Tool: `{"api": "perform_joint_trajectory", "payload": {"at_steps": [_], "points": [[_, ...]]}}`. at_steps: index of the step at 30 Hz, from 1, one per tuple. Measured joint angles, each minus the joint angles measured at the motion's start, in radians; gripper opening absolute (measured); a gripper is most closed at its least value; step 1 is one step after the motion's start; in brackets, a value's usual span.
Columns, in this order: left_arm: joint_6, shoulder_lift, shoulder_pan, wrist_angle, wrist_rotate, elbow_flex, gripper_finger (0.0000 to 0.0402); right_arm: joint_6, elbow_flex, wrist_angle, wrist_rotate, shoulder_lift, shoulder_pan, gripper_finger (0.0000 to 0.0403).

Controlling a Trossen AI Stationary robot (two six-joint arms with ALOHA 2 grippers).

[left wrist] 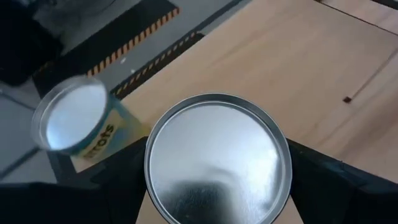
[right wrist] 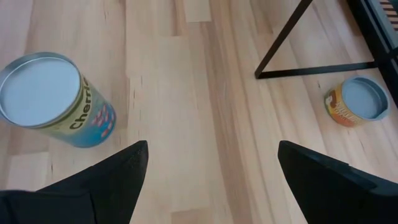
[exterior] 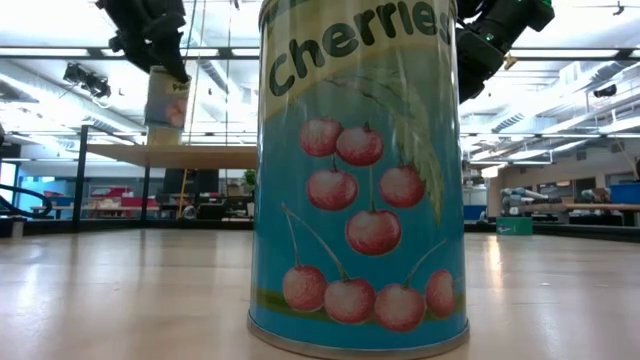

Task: Pick and place cans onto a shelf
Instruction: Put the canned peas can on the shelf

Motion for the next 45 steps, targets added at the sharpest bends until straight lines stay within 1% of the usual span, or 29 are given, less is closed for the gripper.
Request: {"api": "perform_joint_trajectory", "payload": {"at_steps": [4,8,15,20,22,25,29,31,35,38,41,45], "points": [[-0.084,0.0,0.037,-0.044,0.004,-0.002,0.0332,0.0,0.0,0.0,0.0,0.0,0.0,0.0368],[-0.134,0.001,0.072,-0.037,-0.002,-0.04,0.0332,-0.006,0.0,0.0,0.0,0.0,0.0,0.0368],[-0.159,0.0,0.088,-0.024,-0.007,-0.047,0.0335,-0.007,0.0,-0.001,0.0,0.0,0.0,0.0368],[-0.158,0.001,0.088,-0.022,0.016,-0.047,0.0351,-0.005,0.0,-0.001,0.0,0.0,0.0,0.0368],[-0.158,0.006,0.088,-0.022,-0.002,-0.048,0.0353,-0.002,0.0,-0.001,0.0,0.0,0.0,0.0368],[-0.154,0.006,0.088,-0.02,-0.07,-0.048,0.0354,-0.001,0.0,-0.001,0.0,0.0,0.0,0.0368],[-0.129,0.006,0.088,0.0,-0.13,-0.048,0.0354,0.003,0.0,-0.001,-0.001,0.0,0.0,0.0368],[-0.111,0.006,0.088,0.015,-0.136,-0.048,0.0355,0.003,0.0,-0.002,-0.001,0.0,0.0,0.0368],[-0.105,0.006,0.085,0.021,-0.113,-0.022,0.0355,0.003,0.0,-0.002,-0.001,0.0,0.0,0.0368],[-0.14,0.006,0.055,0.024,-0.042,0.014,0.0355,0.003,0.0,-0.002,-0.001,0.0,0.0,0.0368],[-0.158,0.005,-0.007,0.062,0.024,0.033,0.0355,0.003,0.0,-0.008,-0.001,0.0,0.0,0.0368],[-0.195,0.019,-0.1,0.133,0.032,0.033,0.0355,0.003,0.0,-0.008,-0.001,0.0,0.0,0.0368]]}}
